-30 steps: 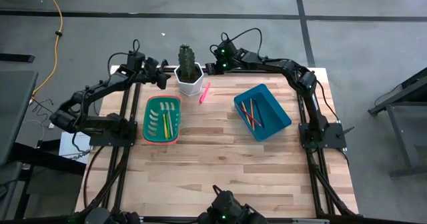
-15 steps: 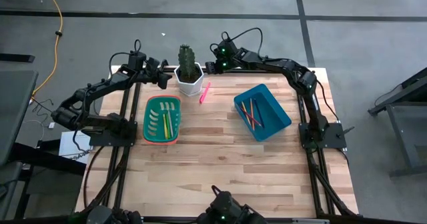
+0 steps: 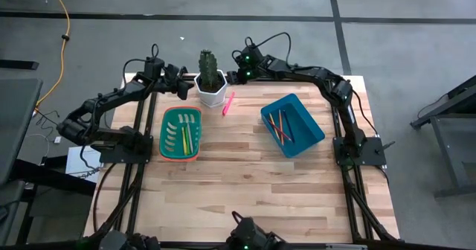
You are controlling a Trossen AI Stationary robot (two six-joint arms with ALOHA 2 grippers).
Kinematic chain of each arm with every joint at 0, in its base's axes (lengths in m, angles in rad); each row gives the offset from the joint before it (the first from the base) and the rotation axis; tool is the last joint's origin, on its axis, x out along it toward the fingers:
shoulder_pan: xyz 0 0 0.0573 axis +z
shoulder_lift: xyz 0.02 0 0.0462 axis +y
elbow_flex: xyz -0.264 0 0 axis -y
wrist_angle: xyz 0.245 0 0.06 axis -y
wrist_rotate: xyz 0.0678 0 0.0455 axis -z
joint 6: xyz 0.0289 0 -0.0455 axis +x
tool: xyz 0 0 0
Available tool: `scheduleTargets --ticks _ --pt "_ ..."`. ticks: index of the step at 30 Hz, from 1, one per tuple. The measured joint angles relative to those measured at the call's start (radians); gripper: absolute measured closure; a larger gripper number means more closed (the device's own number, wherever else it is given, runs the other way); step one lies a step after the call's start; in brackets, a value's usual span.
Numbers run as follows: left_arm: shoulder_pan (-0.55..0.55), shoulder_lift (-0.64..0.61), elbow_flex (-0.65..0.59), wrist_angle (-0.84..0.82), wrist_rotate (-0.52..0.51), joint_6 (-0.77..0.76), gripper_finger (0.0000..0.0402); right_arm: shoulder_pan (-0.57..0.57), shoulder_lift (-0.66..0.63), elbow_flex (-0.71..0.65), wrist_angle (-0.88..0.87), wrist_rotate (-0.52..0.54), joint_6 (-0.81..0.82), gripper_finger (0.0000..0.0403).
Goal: Sort pens & pencils
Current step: Adjust the potted plant on the table
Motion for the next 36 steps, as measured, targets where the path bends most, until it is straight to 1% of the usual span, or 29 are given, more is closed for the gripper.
scheduleTargets --ticks 6,20,25,28,36 --pt "-0.051 0.0 0.0 0.001 -0.037 0.006 0.0401 0.013 0.0 0.0 0.0 0.002 0.0 0.0403" --pt "-0.047 -0.001 0.0 -0.002 -0.043 0.005 0.0401 0.02 0.0 0.0 0.0 -0.034 0.002 0.0403" --pt "-0.047 -0.001 0.0 -0.002 -0.053 0.007 0.0401 0.026 0.006 0.0 0.008 -0.073 0.007 0.0403" --pt "-0.046 -0.002 0.0 -0.002 -0.077 0.008 0.0401 0.028 0.022 0.0 0.026 -0.1 0.028 0.0403" --pt "-0.046 -0.021 0.0 -0.035 -0.125 0.046 0.0401 0.039 0.034 0.0 0.06 -0.101 0.045 0.0403"
